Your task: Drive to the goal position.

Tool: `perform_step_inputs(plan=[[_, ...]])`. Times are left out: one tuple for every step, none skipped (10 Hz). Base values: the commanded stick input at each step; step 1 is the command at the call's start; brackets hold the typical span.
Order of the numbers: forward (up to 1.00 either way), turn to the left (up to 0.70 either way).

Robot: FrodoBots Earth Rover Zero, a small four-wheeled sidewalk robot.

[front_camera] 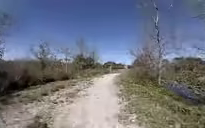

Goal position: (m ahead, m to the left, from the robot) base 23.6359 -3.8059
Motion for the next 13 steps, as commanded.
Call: perform_step_inputs(plan=[[0.70, 0.00], [0.70, 0.00], [0.70, 0.00], [0.70, 0.00], [0.70, 0.00], [0.70, 0.00], [0.70, 0.00], [0.70, 0.00], [0.70, 0.00], [0.70, 0.00], [0.70, 0.00], [0.70, 0.00], [0.70, 0.00]])
